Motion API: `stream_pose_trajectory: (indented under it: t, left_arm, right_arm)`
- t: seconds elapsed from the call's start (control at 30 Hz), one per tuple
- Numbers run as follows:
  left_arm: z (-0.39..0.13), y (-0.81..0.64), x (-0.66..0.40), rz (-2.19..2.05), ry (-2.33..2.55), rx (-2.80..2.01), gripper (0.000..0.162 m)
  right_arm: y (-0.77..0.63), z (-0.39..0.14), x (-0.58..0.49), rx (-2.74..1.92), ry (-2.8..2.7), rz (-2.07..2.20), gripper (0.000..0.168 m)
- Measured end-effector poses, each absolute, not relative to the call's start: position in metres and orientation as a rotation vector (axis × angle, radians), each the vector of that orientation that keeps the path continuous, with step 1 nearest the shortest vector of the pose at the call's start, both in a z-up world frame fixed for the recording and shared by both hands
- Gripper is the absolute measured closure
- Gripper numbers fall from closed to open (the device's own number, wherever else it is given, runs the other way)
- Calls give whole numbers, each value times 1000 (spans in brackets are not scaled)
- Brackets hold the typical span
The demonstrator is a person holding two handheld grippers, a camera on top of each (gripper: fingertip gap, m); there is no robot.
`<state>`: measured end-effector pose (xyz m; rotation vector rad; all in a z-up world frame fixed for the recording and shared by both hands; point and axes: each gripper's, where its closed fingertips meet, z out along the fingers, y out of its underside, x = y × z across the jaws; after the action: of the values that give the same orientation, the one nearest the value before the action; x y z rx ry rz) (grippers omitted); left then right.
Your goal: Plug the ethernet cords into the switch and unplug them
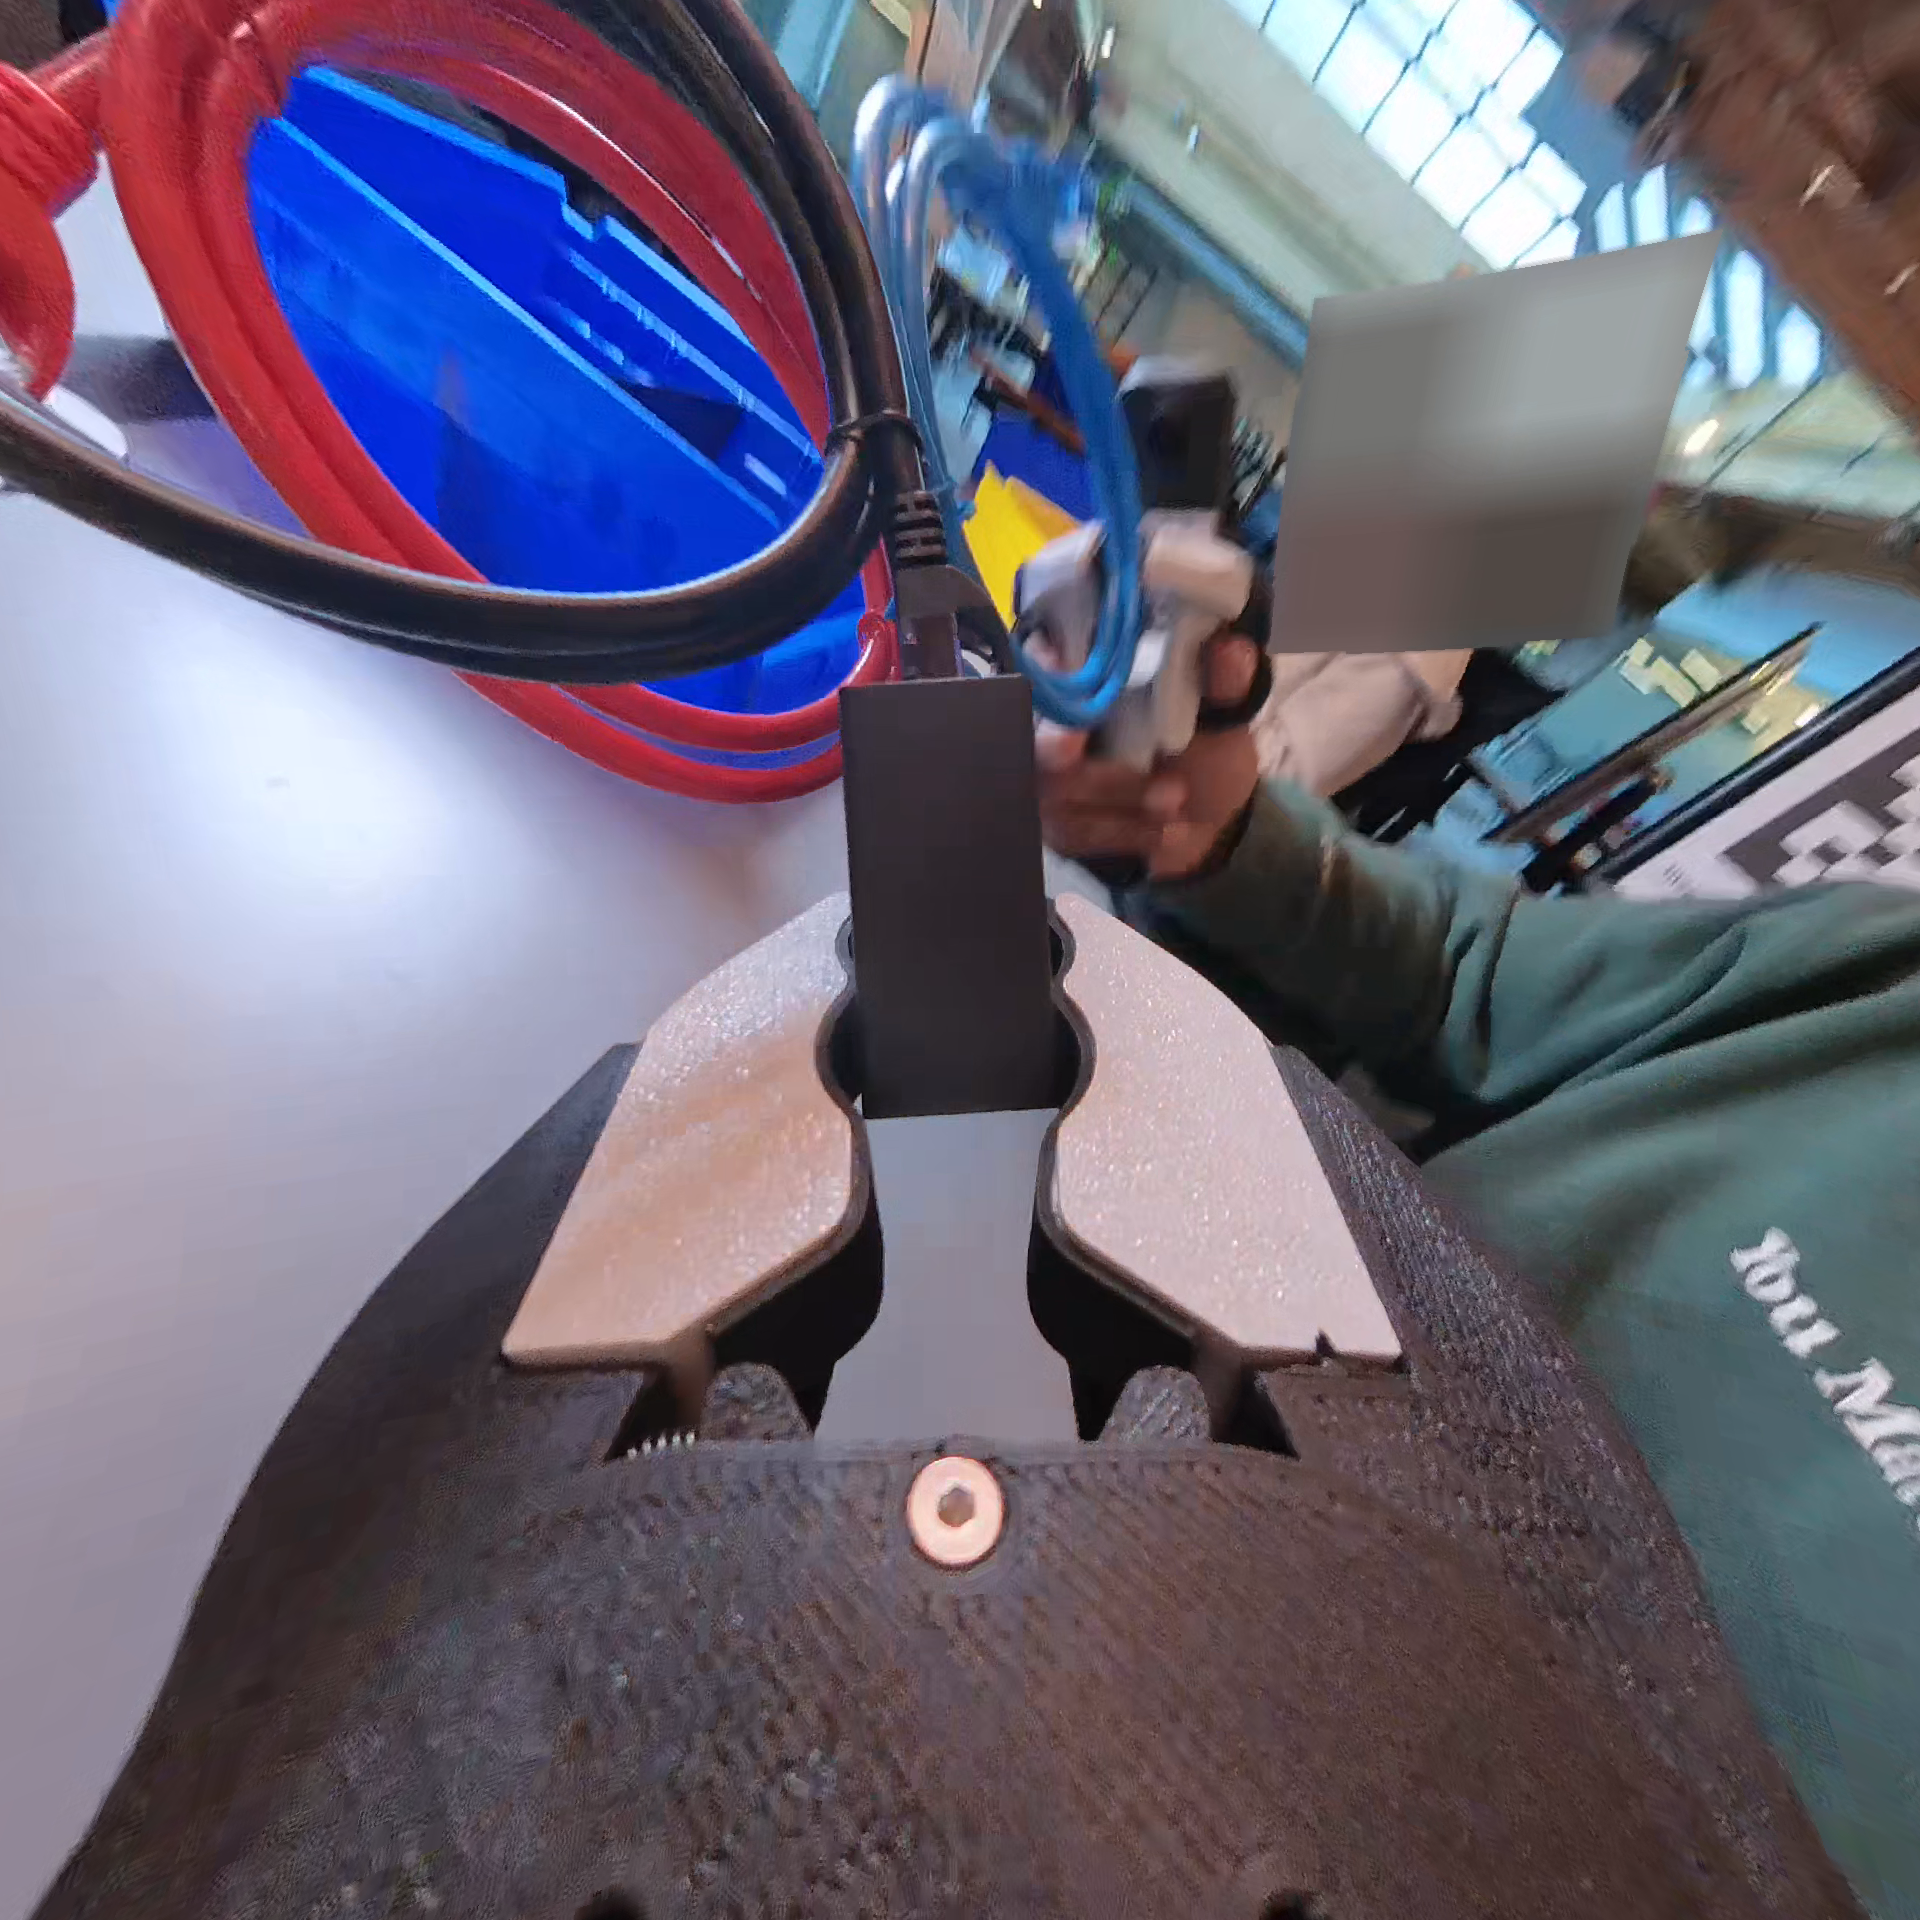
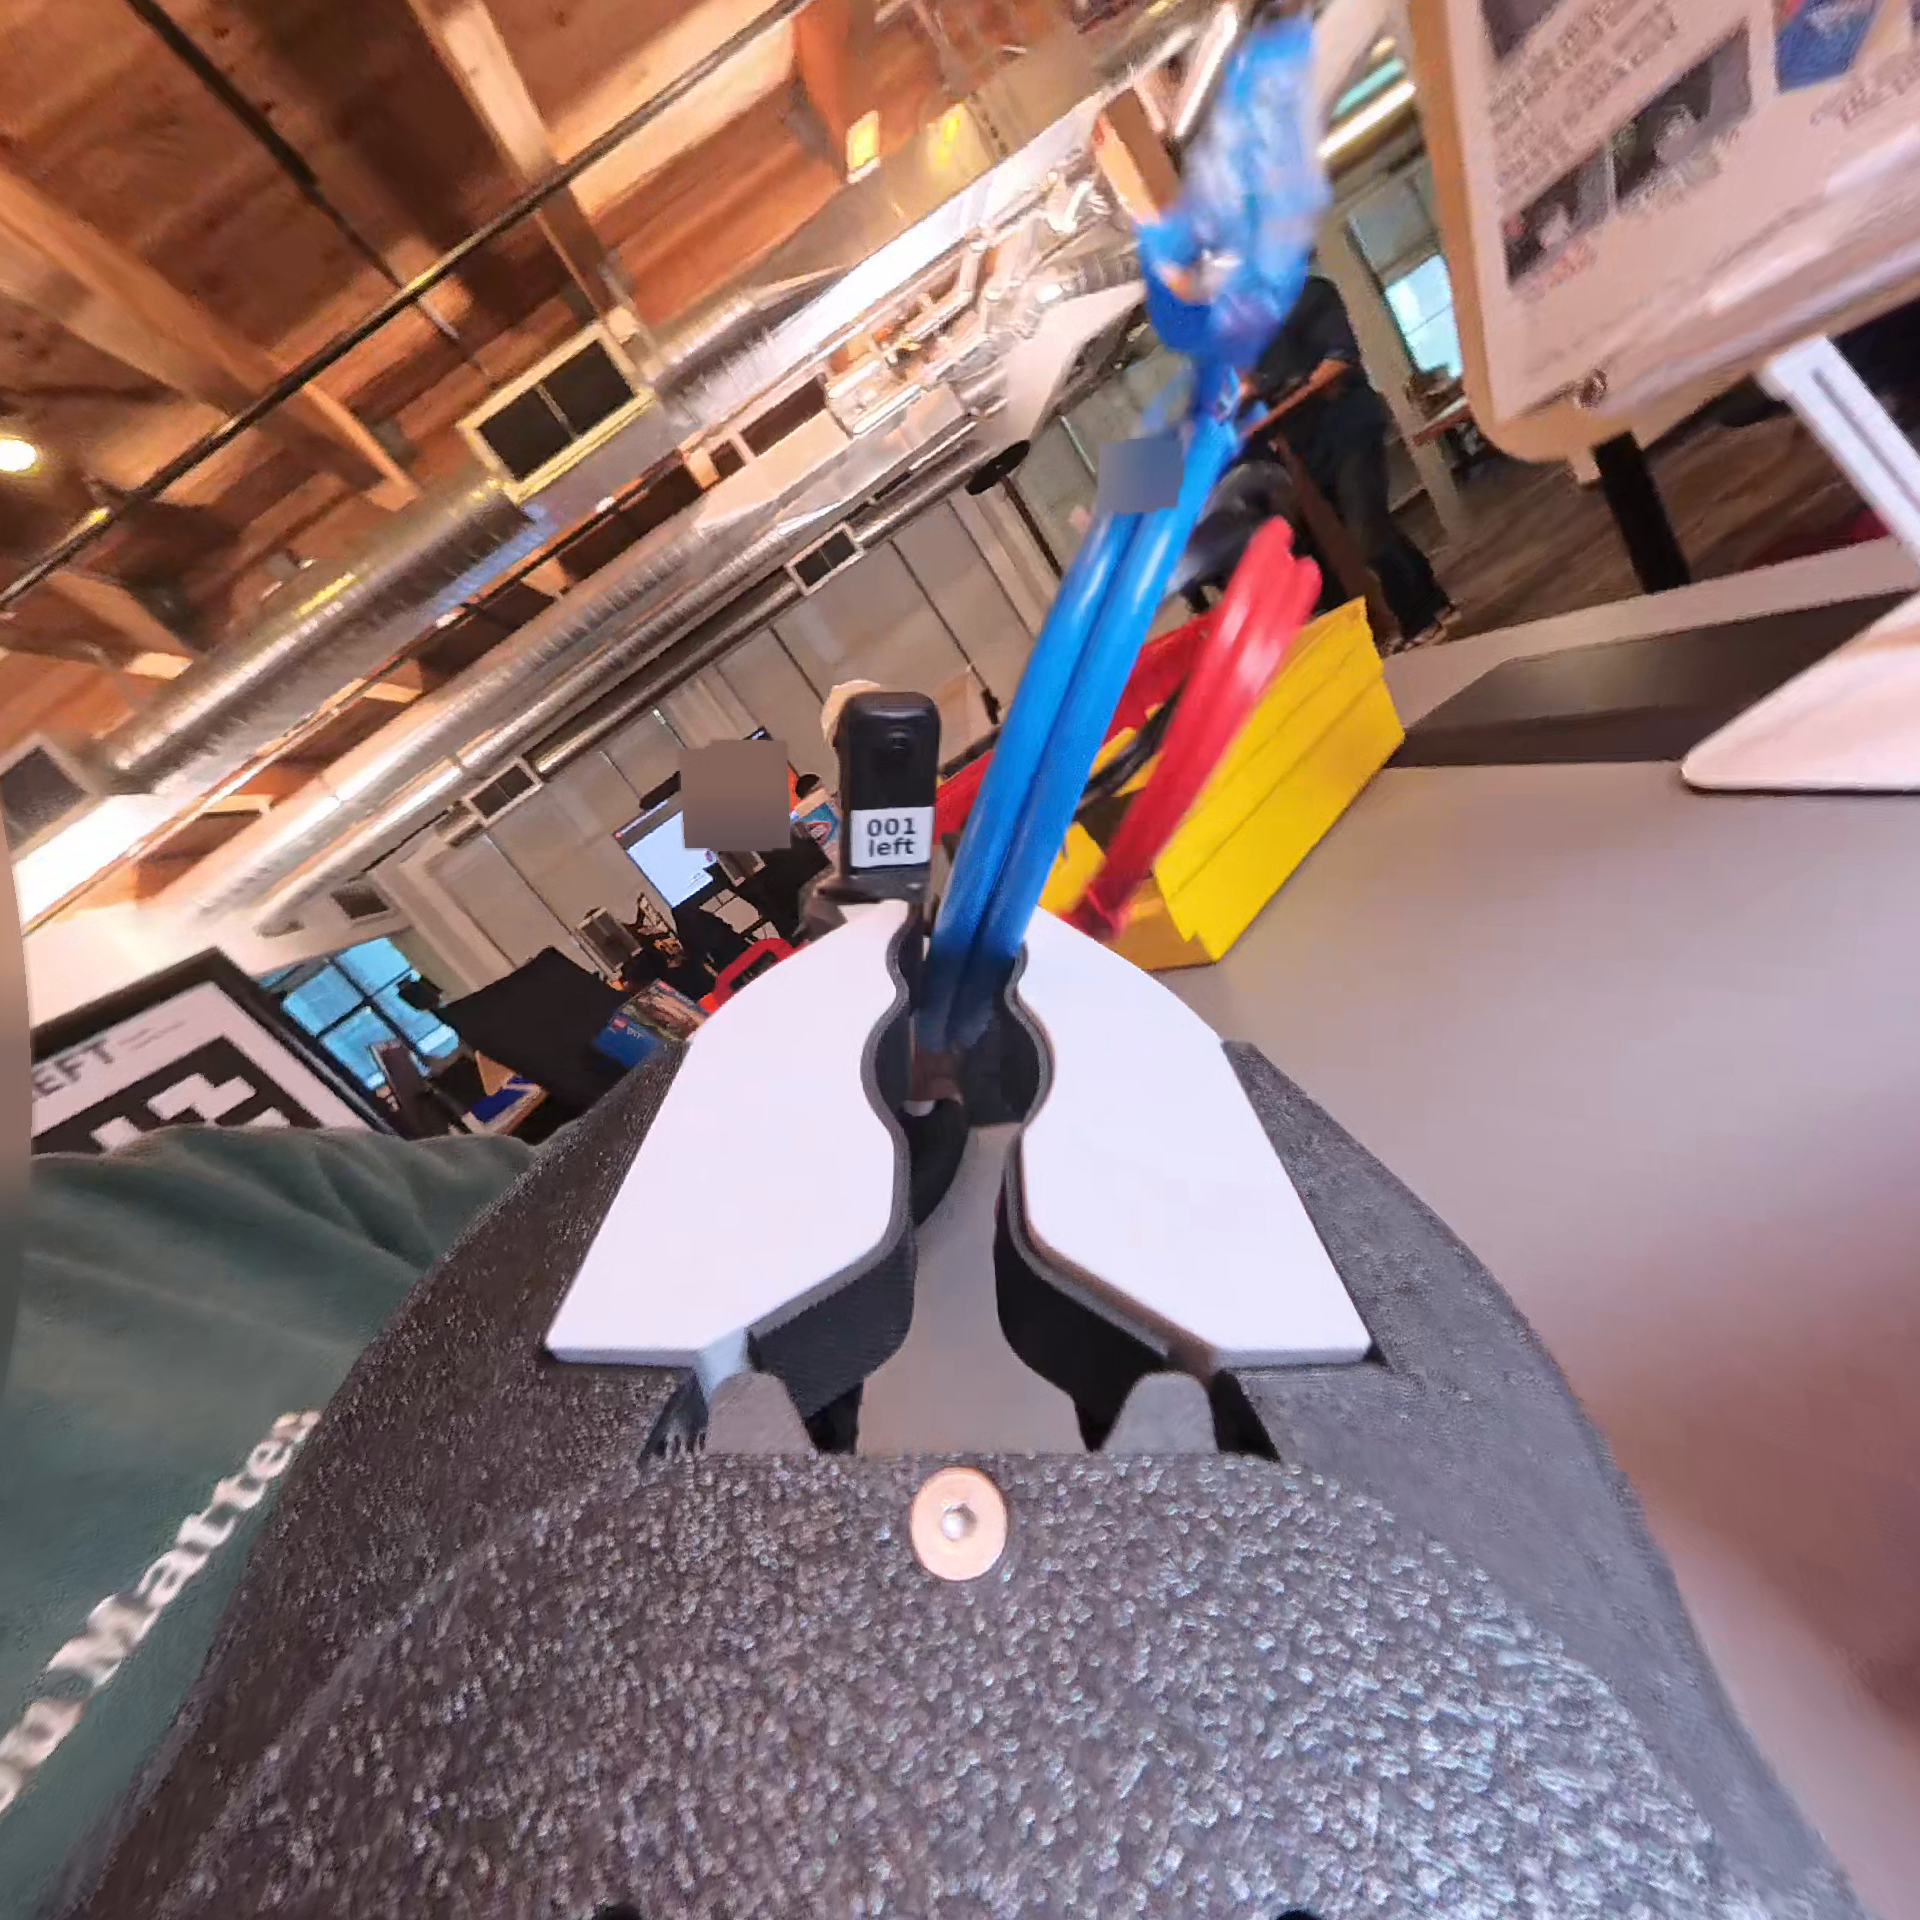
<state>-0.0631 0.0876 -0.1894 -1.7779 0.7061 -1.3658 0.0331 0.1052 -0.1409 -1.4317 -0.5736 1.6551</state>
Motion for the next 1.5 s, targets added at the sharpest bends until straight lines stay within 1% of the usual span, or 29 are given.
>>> stream_pose_trajectory:
  t: [0.07, 0.1, 0.23, 0.3, 0.4, 0.5, 0.53, 0.6, 0.63, 0.77, 0.9, 0.97, 1.03, 1.07, 1.2, 1.3, 1.5]
  left_arm:
    - [-199, 81, -62, -1339, 805, -1829, 132]
    - [-198, 74, -59, -1389, 839, -1831, 132]
    - [-196, 39, -49, -1567, 1037, -1807, 132]
    - [-190, 25, -43, -1666, 1072, -1775, 132]
    - [-187, 12, -37, -1745, 1108, -1754, 131]
    - [-187, 16, -36, -1797, 1029, -1771, 131]
    - [-191, 22, -37, -1794, 984, -1802, 131]
    - [-198, 34, -41, -1786, 896, -1854, 131]
    - [-201, 39, -44, -1779, 866, -1876, 131]
    - [-215, 49, -50, -1667, 879, -1943, 132]
    - [-222, 44, -46, -1656, 908, -1987, 132]
    - [-225, 40, -45, -1662, 937, -2009, 132]
    - [-230, 33, -45, -1676, 988, -2040, 132]
    - [-234, 28, -44, -1679, 1017, -2058, 132]
    - [-248, 13, -37, -1648, 1132, -2116, 132]
    - [-257, 6, -36, -1586, 1222, -2137, 132]
    - [-241, 3, -31, -1504, 1296, -2020, 132]
  right_arm:
    - [106, -129, 41, -1425, -641, 1602, 157]
    - [106, -126, 44, -1439, -690, 1547, 156]
    - [114, -137, 57, -1514, -926, 1248, 153]
    - [115, -142, 61, -1531, -970, 1243, 149]
    - [119, -162, 59, -1641, -934, 1331, 147]
    - [124, -184, 54, -1770, -827, 1465, 145]
    - [129, -187, 56, -1791, -791, 1460, 142]
    - [142, -187, 64, -1818, -742, 1349, 128]
    - [149, -184, 71, -1814, -722, 1266, 125]
    - [156, -153, 90, -1681, -727, 984, 122]
    - [149, -148, 88, -1644, -864, 698, 116]
    - [139, -146, 79, -1600, -970, 615, 118]
    - [112, -150, 57, -1560, -1151, 684, 126]
    - [93, -157, 45, -1556, -1268, 752, 128]
    - [57, -191, 13, -1572, -1546, 740, 129]
    - [56, -200, 4, -1550, -1601, 675, 129]
    - [36, -206, -12, -1560, -1804, 796, 137]
